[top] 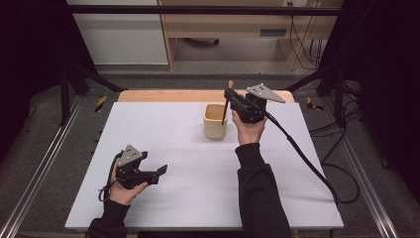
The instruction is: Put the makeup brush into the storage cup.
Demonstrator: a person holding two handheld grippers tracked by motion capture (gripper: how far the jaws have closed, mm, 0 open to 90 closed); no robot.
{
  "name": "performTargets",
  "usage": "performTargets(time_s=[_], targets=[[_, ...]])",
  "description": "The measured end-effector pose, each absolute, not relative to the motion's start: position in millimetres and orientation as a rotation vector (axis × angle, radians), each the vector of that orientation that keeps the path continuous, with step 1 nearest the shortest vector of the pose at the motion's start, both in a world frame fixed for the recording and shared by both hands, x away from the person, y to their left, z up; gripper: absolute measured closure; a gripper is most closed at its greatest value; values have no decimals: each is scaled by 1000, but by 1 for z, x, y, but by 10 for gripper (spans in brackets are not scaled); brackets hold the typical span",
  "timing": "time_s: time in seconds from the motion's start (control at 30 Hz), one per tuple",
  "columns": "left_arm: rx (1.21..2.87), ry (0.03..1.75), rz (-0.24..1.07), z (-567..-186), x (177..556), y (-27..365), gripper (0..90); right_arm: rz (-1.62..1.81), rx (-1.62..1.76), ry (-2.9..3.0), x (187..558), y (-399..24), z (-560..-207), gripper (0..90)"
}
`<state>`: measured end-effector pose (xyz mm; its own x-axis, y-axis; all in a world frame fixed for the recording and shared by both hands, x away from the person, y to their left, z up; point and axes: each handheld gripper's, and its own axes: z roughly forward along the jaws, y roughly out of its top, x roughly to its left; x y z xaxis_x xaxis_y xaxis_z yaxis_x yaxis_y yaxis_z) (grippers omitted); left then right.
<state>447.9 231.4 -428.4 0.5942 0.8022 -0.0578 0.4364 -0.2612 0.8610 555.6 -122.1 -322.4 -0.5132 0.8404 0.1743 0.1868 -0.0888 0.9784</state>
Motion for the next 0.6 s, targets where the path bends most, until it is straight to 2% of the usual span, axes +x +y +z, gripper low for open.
performTargets(time_s=[0.6], targets=[[1906,997,492,-430,448,231,100,1633,1148,1638,578,-117,-317,839]])
